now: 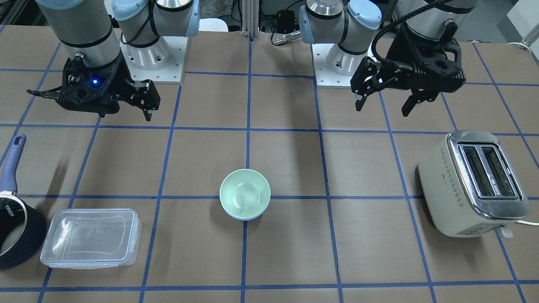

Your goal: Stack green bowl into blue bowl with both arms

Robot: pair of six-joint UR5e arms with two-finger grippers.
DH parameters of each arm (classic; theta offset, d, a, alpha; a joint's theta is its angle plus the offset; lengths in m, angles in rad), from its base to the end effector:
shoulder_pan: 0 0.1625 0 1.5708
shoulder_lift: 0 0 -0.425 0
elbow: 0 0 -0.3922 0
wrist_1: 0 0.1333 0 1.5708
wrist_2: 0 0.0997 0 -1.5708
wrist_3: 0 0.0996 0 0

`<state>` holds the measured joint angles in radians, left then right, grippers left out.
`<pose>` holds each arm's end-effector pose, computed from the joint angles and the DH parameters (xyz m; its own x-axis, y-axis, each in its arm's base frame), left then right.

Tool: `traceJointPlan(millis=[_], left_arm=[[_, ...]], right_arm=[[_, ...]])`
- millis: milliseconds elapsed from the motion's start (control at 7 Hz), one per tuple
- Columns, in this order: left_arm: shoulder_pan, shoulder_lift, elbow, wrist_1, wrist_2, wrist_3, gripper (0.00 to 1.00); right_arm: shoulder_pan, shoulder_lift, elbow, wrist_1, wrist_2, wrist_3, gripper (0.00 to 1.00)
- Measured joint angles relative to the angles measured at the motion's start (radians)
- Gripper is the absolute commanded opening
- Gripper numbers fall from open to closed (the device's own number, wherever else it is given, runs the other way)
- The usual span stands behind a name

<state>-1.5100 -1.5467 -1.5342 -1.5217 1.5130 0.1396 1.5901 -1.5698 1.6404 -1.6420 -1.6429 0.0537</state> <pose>-0.1090 -0.4988 0.5233 -0.9956 0.0842 0.0416 0.0789 0.9901 -0.1165 0.1356 -0.4889 0.4606 -0.9968 0.0345 0.0719 0.0343 0.9994 -0.0045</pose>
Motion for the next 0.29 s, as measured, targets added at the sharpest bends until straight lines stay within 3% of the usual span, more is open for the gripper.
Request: traceJointPlan(millis=[286], left_arm=[[-0.001, -0.001, -0.001, 0.000, 0.000, 0.000, 1.00]], right_arm=[[-0.006, 0.000, -0.017, 0.008, 0.002, 0.004, 1.00]])
